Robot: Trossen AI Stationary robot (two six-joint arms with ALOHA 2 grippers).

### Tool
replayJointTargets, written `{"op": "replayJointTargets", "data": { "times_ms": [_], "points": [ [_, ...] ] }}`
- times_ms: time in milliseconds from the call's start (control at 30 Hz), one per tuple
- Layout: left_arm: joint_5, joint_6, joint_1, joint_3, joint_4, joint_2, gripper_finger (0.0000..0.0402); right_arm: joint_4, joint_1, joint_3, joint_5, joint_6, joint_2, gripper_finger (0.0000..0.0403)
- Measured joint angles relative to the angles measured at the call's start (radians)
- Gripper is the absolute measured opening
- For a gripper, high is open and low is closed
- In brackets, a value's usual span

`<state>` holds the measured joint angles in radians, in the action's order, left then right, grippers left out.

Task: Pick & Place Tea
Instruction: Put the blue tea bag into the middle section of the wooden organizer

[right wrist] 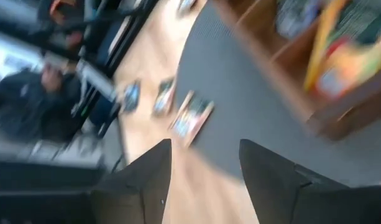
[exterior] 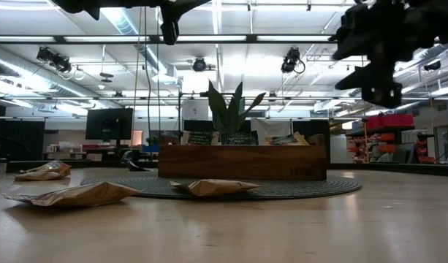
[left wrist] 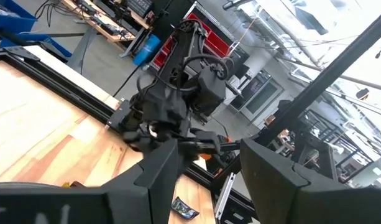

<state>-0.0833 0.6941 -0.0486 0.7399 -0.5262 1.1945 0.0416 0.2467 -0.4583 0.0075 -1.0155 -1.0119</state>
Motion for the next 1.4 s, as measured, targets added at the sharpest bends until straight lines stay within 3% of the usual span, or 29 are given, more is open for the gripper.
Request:
{"op": "replayJointTargets", "data": {
  "times_ms": [133,400,667,900,1100,1400],
  "points": [
    [0.000,0.000,0.000,0.000,0.000,0.000,0.0181,-0.005,0.054,0.000,-0.108,-0.008,0.000,0.0197],
    [0.000,0.001,0.000,0.000,0.000,0.000,0.0181,-0.026,0.177,0.000,-0.197,0.106,0.000,0.0197],
    [0.000,0.002,0.000,0.000,0.000,0.000,0.0181,-0.194,0.283,0.000,-0.347,-0.093,-0.001,0.0197],
    [0.000,0.008,0.002,0.000,0.000,0.000,0.0181,-0.202,0.430,0.000,-0.431,-0.312,-0.001,0.0197],
    [0.001,0.009,0.002,0.000,0.000,0.000,0.0181,-0.180,0.566,0.000,-0.312,-0.460,-0.001,0.0197],
    [0.001,0.010,0.002,0.000,0.000,0.000,0.0181,-0.139,0.735,0.000,0.041,-0.742,-0.009,0.0197]
  ]
}}
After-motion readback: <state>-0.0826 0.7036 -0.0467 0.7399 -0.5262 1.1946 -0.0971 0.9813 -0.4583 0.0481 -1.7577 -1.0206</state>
